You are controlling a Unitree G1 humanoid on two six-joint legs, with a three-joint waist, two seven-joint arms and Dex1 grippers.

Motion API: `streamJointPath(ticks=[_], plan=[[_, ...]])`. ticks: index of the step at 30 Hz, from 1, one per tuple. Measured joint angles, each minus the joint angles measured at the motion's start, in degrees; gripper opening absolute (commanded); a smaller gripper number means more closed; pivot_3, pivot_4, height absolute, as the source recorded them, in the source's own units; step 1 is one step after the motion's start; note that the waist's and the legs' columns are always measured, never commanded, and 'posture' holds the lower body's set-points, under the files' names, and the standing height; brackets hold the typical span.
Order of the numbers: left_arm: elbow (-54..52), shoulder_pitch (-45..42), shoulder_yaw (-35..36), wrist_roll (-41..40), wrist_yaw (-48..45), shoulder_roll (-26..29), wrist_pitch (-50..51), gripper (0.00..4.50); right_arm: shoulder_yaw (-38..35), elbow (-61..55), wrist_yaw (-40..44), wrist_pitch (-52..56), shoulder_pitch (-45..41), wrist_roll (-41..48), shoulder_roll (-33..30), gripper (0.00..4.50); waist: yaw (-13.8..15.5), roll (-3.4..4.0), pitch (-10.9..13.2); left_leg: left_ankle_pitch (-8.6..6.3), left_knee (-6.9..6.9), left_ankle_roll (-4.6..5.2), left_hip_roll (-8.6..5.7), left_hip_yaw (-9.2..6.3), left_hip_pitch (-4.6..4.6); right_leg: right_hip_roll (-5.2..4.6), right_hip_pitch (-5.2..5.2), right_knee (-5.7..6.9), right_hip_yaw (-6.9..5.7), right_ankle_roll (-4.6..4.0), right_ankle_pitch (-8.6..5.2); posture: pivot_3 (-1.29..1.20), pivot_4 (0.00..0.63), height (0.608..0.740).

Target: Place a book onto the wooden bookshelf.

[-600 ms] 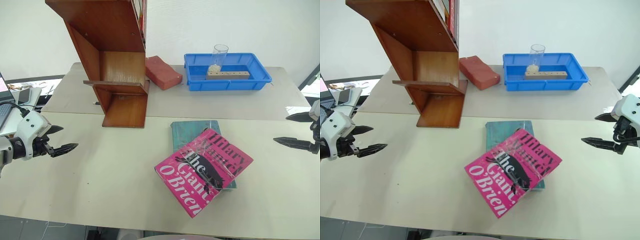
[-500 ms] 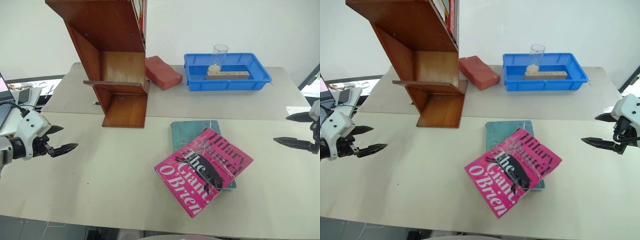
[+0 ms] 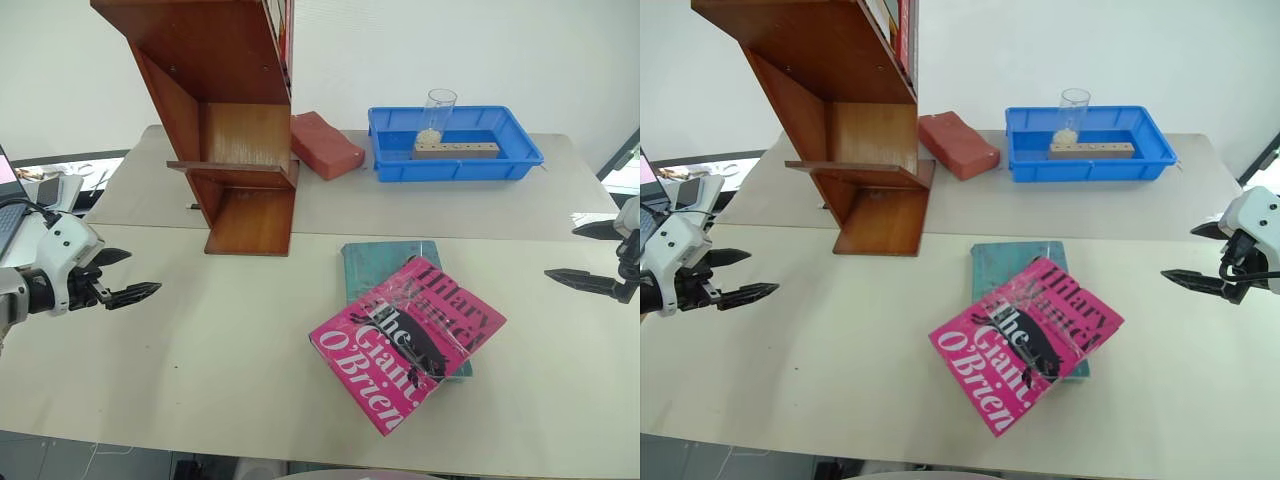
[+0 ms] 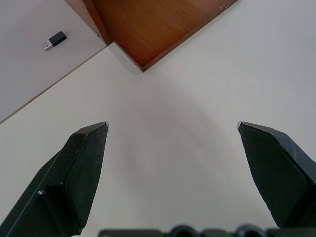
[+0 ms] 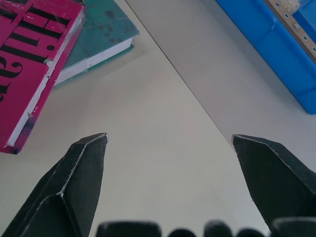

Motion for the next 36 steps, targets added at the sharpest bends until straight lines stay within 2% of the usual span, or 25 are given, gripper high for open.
streamJointPath(ticks=[9, 10, 12, 17, 20, 24, 27, 32, 36], plan=[[0.21, -2.26, -0.76, 0.03, -0.13, -0.01, -0.16, 4.50, -0.03, -0.01, -0.08, 0.00, 0.21, 0.02, 0.02, 4.45, 0.03, 0.01, -0.01, 0.00, 0.03, 0.01, -0.01, 0.00, 0.00, 0.00, 0.03, 0.00, 0.00, 0.01, 0.00, 0.00, 0.150, 0.673], [0.39, -2.43, -0.93, 0.00, -0.40, -0.02, -0.18, 4.24, -0.06, -0.02, -0.07, 0.00, 0.46, 0.03, 0.02, 4.48, 0.02, 0.01, -0.01, 0.01, 0.03, 0.01, -0.01, 0.00, 0.00, 0.00, 0.02, 0.00, 0.00, 0.01, 0.00, 0.00, 0.150, 0.673], [1.08, -3.50, -1.20, -0.38, -1.29, -0.49, -0.14, 3.72, -0.45, -0.13, 0.06, 0.01, 1.71, 0.15, 0.02, 3.94, 0.02, 0.02, -0.01, 0.01, 0.03, 0.01, 0.00, 0.00, 0.00, 0.01, 0.02, 0.00, 0.00, 0.01, 0.00, 0.00, 0.150, 0.673], [0.80, -6.75, -3.06, -2.86, -3.18, -2.85, 1.86, 1.35, -3.83, -3.58, 0.40, 1.17, 5.88, 1.07, 0.02, 2.30, 0.31, 0.06, -0.04, 0.01, 0.10, 0.01, -0.02, 0.00, -0.03, 0.01, 0.08, 0.01, 0.00, 0.05, 0.01, 0.00, 0.150, 0.673], [-0.52, -9.85, -6.10, -5.19, -3.73, -6.53, 5.31, 0.00, -7.92, -8.42, 0.38, 3.17, 10.77, 1.28, 0.46, 1.28, 0.68, 0.04, -0.05, 0.01, 0.18, 0.02, -0.02, -0.04, -0.06, 0.04, 0.12, 0.01, -0.02, 0.08, 0.03, 0.00, 0.150, 0.673], [-2.49, -13.22, -11.13, -7.69, -3.98, -12.17, 9.87, 0.00, -12.27, -16.35, 0.69, 6.02, 18.30, 1.25, 3.02, 0.02, 0.96, 0.02, -0.06, 0.01, 0.46, 0.02, -0.02, -0.08, -0.22, 0.07, 0.14, 0.01, -0.02, 0.19, 0.08, 0.00, 0.150, 0.673], [-2.22, -17.17, -15.93, -9.36, -4.16, -18.01, 14.01, 0.00, -16.22, -23.09, 1.52, 8.25, 25.47, 0.98, 5.43, 0.02, 1.44, 0.00, -0.07, 0.01, 0.57, 0.02, -0.06, -0.14, -0.26, 0.07, 0.20, -0.02, -0.04, 0.31, 0.07, 0.00, 0.150, 0.673], [2.03, -22.82, -23.14, -9.94, -4.61, -26.03, 20.21, 0.00, -17.86, -33.92, 1.77, 10.37, 34.91, 0.07, 9.21, 0.02, 1.21, -0.05, -0.09, 0.01, 0.60, 0.03, -0.08, -0.26, -0.40, 0.12, 0.19, -0.06, -0.06, 0.45, 0.04, 0.00, 0.150, 0.673], [6.14, -25.88, -26.14, -10.16, -5.22, -30.27, 24.57, 0.00, -15.68, -38.72, 0.21, 10.85, 36.48, -0.59, 11.03, 0.02, 0.42, -0.04, -0.10, 0.02, 0.58, 0.04, -0.12, -0.37, -0.42, 0.16, 0.26, -0.05, -0.05, 0.46, 0.04, 0.00, 0.150, 0.673]])
